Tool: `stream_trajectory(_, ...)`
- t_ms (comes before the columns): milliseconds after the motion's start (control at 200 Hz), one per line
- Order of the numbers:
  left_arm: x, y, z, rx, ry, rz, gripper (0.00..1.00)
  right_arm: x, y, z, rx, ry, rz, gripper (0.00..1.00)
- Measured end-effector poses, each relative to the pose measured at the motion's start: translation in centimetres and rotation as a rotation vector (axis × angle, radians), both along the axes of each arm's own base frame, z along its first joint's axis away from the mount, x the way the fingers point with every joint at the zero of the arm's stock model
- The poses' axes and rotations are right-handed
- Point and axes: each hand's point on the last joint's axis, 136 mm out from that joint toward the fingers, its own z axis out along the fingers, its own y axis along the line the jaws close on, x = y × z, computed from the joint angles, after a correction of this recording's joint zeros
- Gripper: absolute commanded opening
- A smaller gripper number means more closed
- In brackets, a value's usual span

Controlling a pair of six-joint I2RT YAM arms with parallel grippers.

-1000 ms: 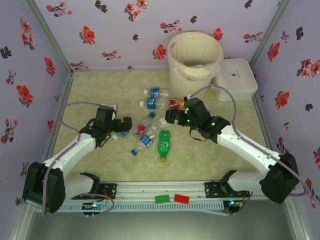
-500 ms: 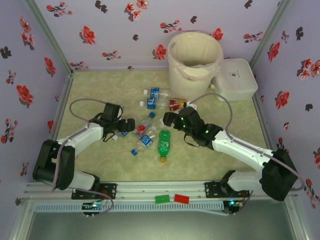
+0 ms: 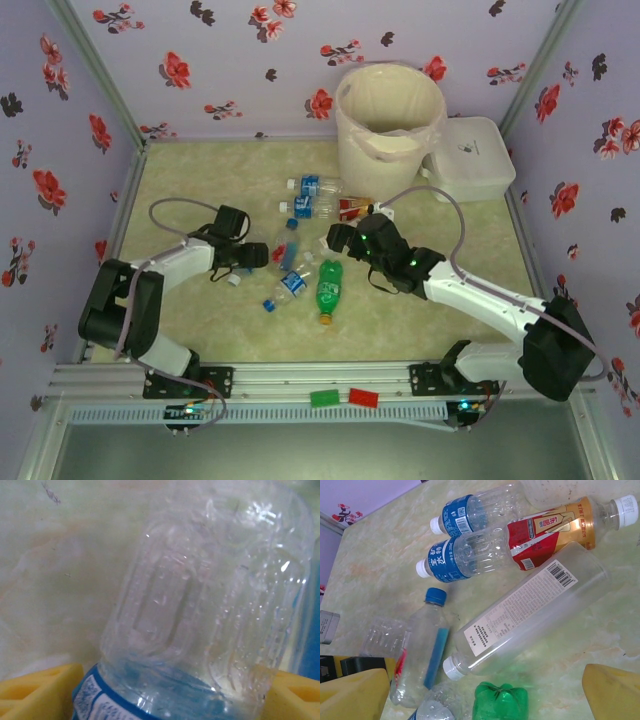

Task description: Put the plastic bottles in the bin

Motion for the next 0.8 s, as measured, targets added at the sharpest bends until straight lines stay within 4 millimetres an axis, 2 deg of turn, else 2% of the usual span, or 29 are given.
stream_trajectory(260,0.3,0.1,0.1,0.006,-0.010,0.003,0.56,0.1,0.1,-0.6,-0.013,0.012,0.000,1.00)
stream_trajectory(405,0.4,0.5,1.1,0.016,-0.042,0.016,0.51,0.1,0.0,-0.7,-0.016,0.012,-0.003,1.00)
stream_trajectory(500,0.8,0.5,3.5,-0.005,-0.114,0.022,0.50,0.2,-0.1,-0.8,-0.022,0.011,-0.009,1.00)
stream_trajectory(685,1.5,0.1,9.9,-0.096,-0.301,0.036,0.47,0.4,-0.2,-0.9,-0.032,0.007,-0.021,1.00)
stream_trajectory(800,2.2,-0.8,13.6,-0.176,-0.377,0.037,0.46,0.5,-0.5,-0.9,-0.038,0.002,-0.032,1.00)
